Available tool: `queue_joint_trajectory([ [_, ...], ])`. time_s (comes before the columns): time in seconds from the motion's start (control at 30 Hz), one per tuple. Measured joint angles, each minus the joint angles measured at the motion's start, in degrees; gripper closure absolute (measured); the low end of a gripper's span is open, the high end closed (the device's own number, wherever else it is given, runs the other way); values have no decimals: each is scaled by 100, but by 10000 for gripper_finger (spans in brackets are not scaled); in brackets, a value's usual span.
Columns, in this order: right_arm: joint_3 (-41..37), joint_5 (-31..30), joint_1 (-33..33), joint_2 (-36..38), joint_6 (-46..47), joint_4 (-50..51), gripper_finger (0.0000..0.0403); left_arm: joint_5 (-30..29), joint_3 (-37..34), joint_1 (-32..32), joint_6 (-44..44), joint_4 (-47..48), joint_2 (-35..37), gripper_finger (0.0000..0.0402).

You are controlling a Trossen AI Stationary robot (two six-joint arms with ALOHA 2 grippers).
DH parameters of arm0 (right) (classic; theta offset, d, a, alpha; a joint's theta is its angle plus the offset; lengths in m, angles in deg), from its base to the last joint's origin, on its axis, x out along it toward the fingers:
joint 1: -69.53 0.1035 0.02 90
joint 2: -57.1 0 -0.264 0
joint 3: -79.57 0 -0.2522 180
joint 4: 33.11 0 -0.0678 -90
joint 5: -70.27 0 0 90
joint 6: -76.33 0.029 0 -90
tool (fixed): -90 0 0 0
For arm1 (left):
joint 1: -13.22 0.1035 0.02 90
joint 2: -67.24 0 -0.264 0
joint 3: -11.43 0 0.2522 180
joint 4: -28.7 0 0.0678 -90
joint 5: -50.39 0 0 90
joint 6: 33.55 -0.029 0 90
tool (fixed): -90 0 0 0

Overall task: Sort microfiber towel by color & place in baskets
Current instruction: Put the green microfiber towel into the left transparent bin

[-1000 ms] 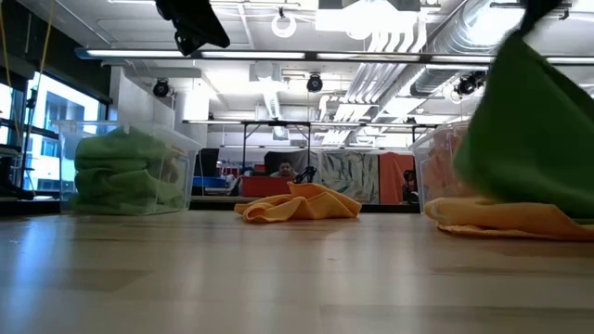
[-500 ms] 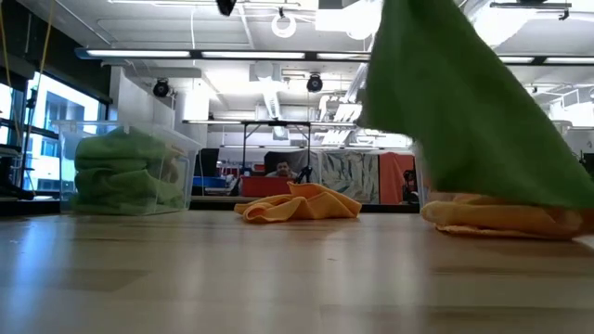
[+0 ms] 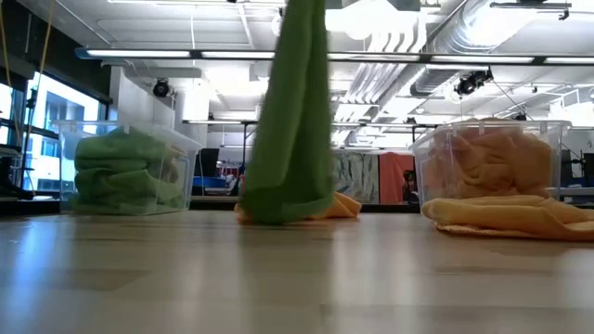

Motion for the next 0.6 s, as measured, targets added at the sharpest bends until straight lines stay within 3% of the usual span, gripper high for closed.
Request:
queue_joint_trajectory([
  [0.3,-7,1099,-400,-430,-386,-998,403,-2,0,38,68,37,0,256],
  [0.47,-8,1633,-511,-495,-427,-1414,403,-298,0,38,-82,75,-48,238],
  [0.6,-7,1695,-519,-524,-428,-1458,403,-529,0,38,-232,45,-42,233],
])
